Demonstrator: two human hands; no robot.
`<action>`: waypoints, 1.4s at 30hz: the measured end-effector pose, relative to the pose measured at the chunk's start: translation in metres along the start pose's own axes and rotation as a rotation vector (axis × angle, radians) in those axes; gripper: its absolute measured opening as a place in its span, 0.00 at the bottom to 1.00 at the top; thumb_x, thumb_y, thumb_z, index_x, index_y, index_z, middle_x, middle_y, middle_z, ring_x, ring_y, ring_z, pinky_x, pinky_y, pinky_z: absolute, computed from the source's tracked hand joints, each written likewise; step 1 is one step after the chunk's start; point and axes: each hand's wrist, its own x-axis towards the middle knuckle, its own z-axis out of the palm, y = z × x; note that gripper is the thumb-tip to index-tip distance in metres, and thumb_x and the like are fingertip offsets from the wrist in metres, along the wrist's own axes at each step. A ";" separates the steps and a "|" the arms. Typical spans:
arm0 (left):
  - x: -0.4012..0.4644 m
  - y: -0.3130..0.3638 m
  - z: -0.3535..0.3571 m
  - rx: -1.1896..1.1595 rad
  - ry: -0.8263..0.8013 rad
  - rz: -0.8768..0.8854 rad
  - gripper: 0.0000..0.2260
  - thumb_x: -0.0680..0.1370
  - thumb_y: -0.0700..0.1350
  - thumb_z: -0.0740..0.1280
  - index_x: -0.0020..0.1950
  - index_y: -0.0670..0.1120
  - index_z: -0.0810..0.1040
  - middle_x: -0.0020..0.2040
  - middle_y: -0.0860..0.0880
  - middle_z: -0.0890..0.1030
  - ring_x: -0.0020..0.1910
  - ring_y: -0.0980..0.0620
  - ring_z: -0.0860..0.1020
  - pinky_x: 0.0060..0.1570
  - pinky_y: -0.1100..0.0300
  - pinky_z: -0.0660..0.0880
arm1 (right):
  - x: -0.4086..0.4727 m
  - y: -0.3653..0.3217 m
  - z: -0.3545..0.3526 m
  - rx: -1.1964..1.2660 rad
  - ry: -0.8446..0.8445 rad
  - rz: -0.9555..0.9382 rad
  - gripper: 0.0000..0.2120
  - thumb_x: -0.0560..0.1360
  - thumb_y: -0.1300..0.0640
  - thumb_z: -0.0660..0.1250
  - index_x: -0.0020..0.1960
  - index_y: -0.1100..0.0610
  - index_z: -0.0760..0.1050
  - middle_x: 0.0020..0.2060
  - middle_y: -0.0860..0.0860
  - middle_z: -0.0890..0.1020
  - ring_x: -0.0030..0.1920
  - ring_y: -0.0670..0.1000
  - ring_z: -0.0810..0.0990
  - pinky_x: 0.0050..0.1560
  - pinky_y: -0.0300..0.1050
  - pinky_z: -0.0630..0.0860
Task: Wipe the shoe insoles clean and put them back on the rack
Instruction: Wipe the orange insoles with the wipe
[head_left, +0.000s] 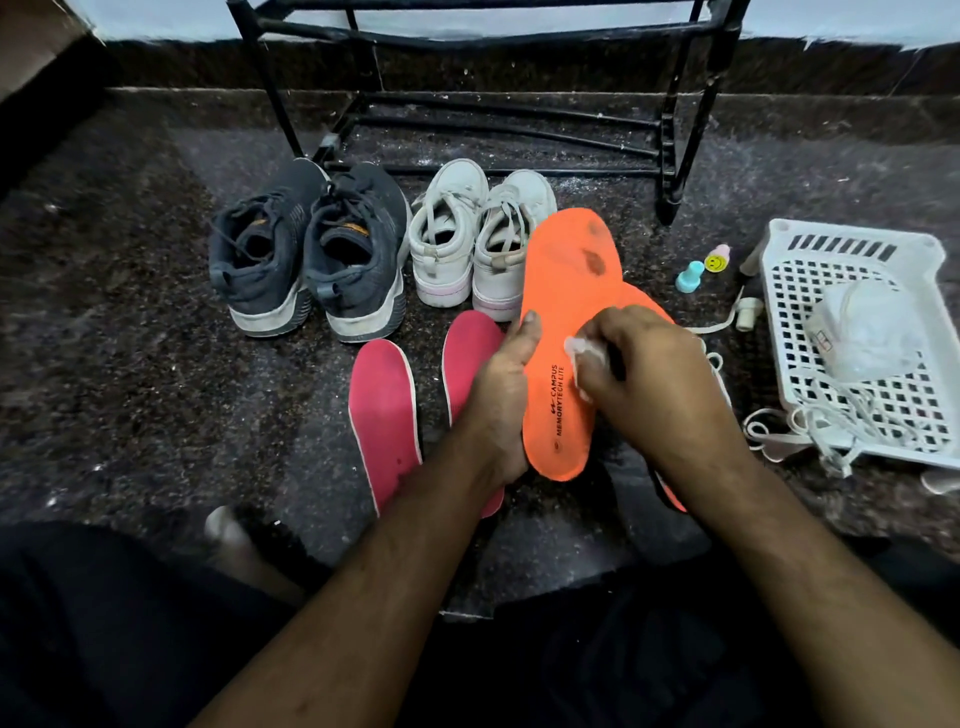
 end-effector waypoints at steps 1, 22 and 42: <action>-0.002 -0.002 0.002 0.024 0.016 0.009 0.25 0.82 0.55 0.60 0.73 0.41 0.69 0.54 0.42 0.81 0.47 0.47 0.81 0.50 0.54 0.79 | 0.007 0.003 -0.002 -0.005 0.047 0.019 0.03 0.74 0.60 0.70 0.48 0.57 0.79 0.42 0.54 0.79 0.44 0.57 0.78 0.47 0.48 0.69; -0.002 0.008 0.000 -0.019 0.039 0.015 0.24 0.75 0.44 0.68 0.70 0.44 0.69 0.54 0.39 0.79 0.43 0.44 0.80 0.46 0.51 0.79 | 0.002 0.001 0.012 0.011 -0.050 -0.045 0.08 0.74 0.63 0.68 0.50 0.54 0.82 0.42 0.52 0.78 0.43 0.55 0.79 0.46 0.45 0.69; -0.010 0.003 0.010 0.107 0.085 0.089 0.16 0.80 0.38 0.60 0.65 0.50 0.73 0.48 0.40 0.82 0.38 0.44 0.80 0.42 0.49 0.79 | 0.026 0.019 0.005 -0.030 0.098 0.134 0.06 0.74 0.61 0.68 0.50 0.58 0.80 0.44 0.56 0.79 0.46 0.58 0.78 0.49 0.51 0.72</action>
